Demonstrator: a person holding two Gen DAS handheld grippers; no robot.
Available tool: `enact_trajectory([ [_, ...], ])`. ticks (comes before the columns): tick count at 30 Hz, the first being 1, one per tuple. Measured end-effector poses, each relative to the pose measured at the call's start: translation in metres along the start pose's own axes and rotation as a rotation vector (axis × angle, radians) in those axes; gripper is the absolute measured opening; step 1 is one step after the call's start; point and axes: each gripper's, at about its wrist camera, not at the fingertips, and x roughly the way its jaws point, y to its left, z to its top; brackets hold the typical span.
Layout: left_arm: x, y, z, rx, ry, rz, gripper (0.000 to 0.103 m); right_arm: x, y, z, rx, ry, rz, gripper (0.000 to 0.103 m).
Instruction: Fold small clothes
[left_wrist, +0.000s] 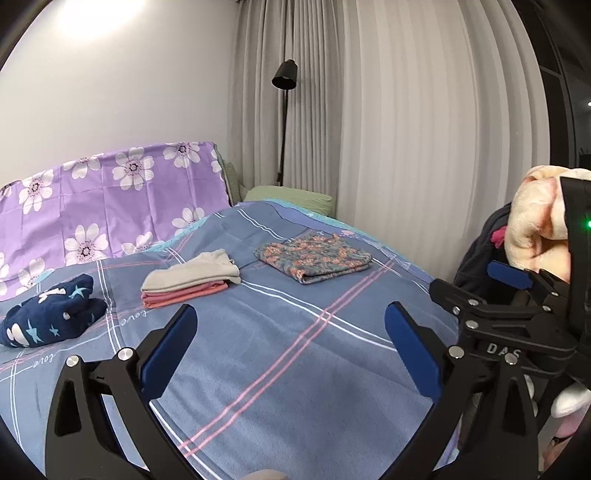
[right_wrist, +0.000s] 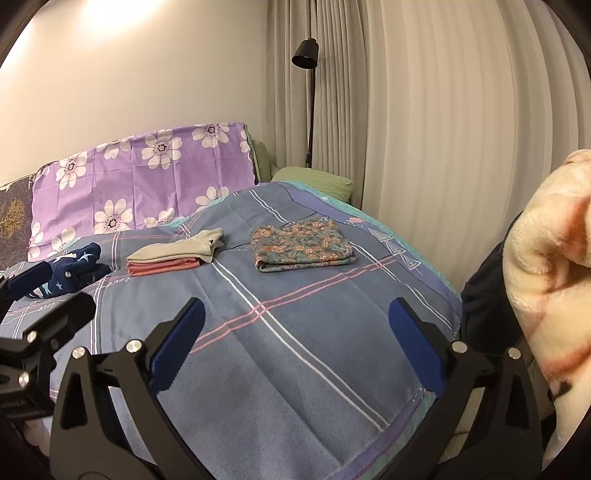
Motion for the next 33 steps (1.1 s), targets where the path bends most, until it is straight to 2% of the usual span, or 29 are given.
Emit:
enact_trajectory([
  [7, -0.008, 0.002, -0.01, -0.003, 0.021, 0.028, 0.102, -0.01, 0.009, -0.004, -0.019, 0.0, -0.006, 0.101],
  [22, -0.01, 0.01, -0.018, -0.036, 0.067, 0.006, 0.102, -0.016, 0.024, -0.014, -0.057, 0.029, 0.02, 0.101],
  [33, -0.007, 0.014, -0.021, -0.045, 0.076, 0.004, 0.102, -0.009, 0.021, -0.019, -0.044, 0.054, 0.005, 0.101],
])
